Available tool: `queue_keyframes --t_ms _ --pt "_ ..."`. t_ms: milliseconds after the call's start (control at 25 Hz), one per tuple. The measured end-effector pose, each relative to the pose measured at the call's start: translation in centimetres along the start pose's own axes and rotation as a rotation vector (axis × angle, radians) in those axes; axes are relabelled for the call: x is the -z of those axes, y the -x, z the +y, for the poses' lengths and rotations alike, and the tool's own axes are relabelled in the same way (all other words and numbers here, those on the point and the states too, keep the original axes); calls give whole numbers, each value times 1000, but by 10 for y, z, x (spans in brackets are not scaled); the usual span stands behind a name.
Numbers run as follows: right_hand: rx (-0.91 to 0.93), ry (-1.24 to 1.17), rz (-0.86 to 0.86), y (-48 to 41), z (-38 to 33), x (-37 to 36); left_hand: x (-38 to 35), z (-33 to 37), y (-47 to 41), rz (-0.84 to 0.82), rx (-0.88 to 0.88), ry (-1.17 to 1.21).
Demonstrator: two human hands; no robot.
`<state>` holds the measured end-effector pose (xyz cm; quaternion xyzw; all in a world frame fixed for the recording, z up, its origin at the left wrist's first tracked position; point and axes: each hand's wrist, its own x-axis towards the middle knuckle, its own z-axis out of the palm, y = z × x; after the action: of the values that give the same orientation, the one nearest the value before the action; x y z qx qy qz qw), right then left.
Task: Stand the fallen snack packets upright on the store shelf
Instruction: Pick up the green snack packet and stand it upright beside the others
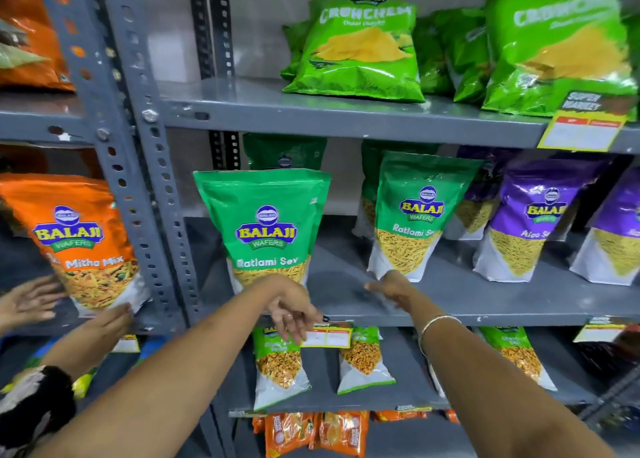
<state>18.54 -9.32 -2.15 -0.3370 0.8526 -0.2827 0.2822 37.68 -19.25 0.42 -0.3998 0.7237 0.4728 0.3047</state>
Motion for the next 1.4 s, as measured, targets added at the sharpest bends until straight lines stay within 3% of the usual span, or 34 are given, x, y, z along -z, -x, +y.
queue_keyframes --t_ms 160,280,360,520,960,1400 --pt "-69 -12 144 -42 56 69 -15 79 -60 442 -340 175" --pt "25 -311 143 -82 76 98 -15 126 -93 666 -315 346" --pt "131 -511 43 -104 85 108 -12 150 -110 752 -333 464" --pt "288 -652 -176 -114 90 108 -17 160 -119 803 -320 606" --pt "273 -536 -38 -39 108 106 -72 147 -79 920 -252 435" --pt "286 -536 -78 -15 109 108 -82 149 -59 900 -236 381"
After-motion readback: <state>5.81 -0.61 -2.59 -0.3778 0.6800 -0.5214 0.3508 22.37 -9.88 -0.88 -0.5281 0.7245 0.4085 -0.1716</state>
